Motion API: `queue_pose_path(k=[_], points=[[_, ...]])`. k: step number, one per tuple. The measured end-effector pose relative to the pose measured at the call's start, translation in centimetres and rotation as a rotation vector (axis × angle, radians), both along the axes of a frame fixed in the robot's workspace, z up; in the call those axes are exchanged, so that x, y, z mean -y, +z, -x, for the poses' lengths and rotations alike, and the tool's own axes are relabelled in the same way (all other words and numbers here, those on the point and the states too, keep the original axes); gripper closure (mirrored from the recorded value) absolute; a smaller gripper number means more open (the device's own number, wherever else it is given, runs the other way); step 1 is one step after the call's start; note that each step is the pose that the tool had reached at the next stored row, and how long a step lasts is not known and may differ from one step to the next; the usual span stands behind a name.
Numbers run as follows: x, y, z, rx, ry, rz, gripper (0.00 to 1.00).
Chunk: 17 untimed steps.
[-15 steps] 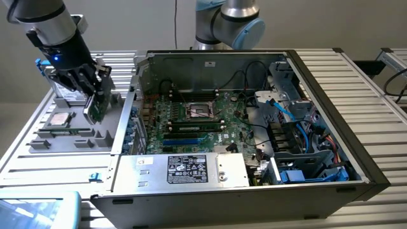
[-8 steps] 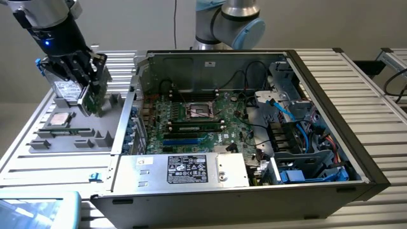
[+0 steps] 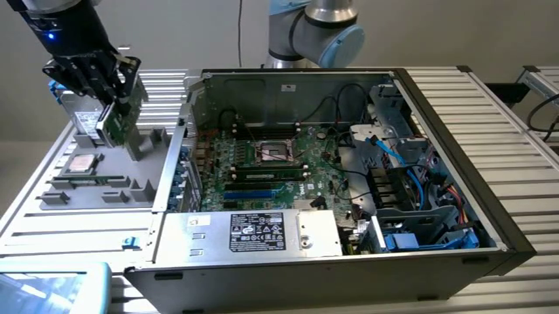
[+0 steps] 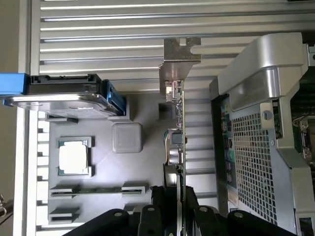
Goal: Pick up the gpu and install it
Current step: 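Pick up the gpu and move the gpu toward the slot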
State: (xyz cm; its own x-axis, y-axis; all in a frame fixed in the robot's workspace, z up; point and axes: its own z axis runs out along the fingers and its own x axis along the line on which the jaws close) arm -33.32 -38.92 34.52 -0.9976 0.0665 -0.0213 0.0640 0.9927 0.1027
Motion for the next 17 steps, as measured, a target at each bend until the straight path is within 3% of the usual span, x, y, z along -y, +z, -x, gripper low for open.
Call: queue_pose_path(k=[4, 13, 17], points=[[0.0, 1.39, -0.1, -0.0107, -0.003, 0.0, 0.72], [0.0, 5.44, -1.3, -0.0219, -0.004, 0.0, 0.72], [0.0, 6.99, -1.9, -0.0316, -0.004, 0.0, 0.72]])
